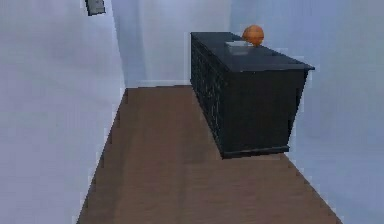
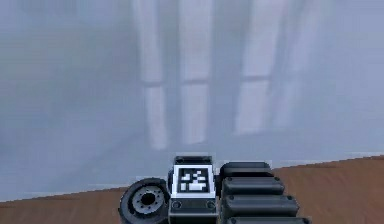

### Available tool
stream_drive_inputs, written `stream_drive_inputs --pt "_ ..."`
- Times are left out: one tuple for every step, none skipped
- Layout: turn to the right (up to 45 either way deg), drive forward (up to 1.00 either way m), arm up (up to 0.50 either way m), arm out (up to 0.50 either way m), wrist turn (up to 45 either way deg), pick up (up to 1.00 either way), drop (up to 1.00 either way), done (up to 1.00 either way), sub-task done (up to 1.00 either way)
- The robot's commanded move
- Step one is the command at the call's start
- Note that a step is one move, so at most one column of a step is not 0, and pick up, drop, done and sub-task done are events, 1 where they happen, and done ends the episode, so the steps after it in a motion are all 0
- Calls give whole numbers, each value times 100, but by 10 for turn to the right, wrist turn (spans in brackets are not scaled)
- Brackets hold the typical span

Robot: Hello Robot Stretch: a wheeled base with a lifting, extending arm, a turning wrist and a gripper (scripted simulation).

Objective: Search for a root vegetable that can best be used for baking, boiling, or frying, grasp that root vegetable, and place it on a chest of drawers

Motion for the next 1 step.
stream_drive_inputs --pt "-30 0 0 0 0 0 0 0 0"
